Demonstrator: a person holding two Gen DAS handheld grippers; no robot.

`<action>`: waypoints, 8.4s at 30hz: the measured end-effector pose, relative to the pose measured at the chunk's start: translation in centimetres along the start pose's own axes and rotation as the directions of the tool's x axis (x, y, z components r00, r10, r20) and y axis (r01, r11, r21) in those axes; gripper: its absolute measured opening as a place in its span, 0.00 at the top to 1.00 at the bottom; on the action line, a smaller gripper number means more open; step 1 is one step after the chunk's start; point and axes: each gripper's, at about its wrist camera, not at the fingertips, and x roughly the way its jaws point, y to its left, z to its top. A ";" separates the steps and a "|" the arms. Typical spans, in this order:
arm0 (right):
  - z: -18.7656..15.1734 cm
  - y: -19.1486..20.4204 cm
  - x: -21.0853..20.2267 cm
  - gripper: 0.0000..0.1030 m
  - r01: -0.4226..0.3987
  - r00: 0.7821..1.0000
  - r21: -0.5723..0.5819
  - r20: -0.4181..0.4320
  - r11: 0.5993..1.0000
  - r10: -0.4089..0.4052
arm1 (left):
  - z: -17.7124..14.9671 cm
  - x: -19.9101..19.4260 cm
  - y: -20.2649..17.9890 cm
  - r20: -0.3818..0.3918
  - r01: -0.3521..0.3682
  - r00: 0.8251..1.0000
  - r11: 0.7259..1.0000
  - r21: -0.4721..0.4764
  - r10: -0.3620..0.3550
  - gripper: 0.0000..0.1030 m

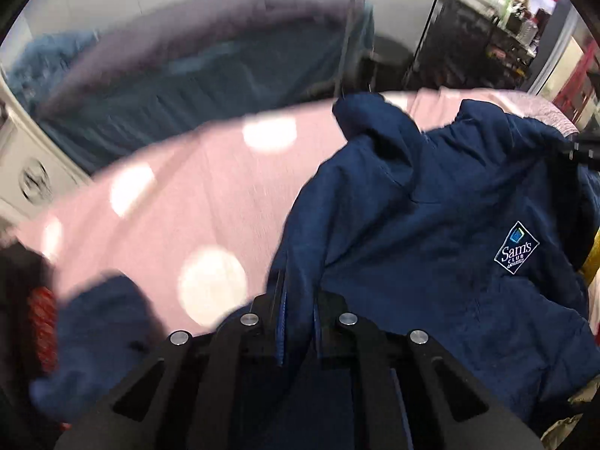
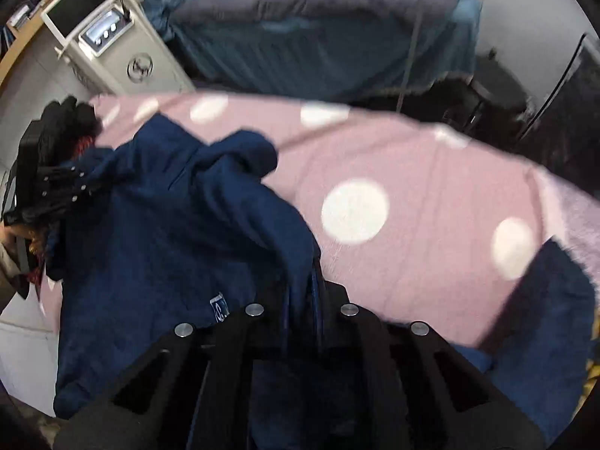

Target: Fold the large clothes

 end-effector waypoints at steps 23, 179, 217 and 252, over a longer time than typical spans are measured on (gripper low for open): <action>-5.9 4.7 1.6 0.28 0.108 0.994 -0.039 -0.009 0.993 -0.108 | -8.5 -0.7 -9.9 -0.069 -0.011 0.998 0.989 -0.145 0.001 0.14; -6.0 18.5 0.2 0.20 -0.064 0.997 -0.163 -0.054 0.984 0.056 | -16.8 -6.7 -9.3 -0.124 -0.081 0.992 0.820 -0.567 0.013 0.13; -11.1 1.2 8.7 0.09 0.358 0.896 -0.015 -0.276 0.934 -0.348 | -3.3 10.1 -16.7 -0.266 -0.113 0.962 0.980 -0.163 0.066 0.04; -14.3 4.7 -1.0 0.06 0.232 0.959 0.118 -0.196 0.966 -0.206 | -3.6 -0.1 11.5 -0.397 -0.707 0.645 0.707 0.012 0.652 0.05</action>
